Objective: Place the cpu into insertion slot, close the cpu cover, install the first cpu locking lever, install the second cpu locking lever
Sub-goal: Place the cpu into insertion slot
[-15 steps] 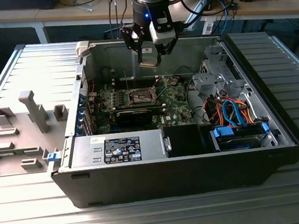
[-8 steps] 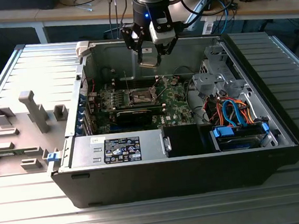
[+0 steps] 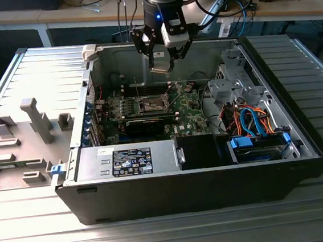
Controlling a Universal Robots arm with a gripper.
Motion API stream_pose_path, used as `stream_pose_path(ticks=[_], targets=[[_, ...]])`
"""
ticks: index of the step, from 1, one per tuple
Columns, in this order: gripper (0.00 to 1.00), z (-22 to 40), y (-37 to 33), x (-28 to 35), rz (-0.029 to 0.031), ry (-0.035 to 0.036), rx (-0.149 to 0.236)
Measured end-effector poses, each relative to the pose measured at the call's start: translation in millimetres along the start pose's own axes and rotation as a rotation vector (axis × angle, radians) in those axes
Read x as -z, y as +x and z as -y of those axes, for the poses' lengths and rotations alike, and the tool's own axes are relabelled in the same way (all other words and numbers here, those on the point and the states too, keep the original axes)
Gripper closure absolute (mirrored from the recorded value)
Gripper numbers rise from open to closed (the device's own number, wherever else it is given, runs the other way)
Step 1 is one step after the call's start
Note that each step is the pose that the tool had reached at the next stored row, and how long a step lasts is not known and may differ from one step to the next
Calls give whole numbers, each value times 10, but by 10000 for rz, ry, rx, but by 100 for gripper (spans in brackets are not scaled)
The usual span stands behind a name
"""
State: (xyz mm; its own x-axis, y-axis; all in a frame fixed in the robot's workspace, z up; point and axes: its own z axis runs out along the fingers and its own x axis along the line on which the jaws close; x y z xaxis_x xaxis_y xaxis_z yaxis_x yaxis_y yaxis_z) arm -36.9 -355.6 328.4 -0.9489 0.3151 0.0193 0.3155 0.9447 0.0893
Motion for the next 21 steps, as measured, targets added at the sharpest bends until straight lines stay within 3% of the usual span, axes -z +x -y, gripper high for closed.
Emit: stream_pose_path(ticks=[21], targets=[[46, 0, 0, 0, 34, -8, -375]])
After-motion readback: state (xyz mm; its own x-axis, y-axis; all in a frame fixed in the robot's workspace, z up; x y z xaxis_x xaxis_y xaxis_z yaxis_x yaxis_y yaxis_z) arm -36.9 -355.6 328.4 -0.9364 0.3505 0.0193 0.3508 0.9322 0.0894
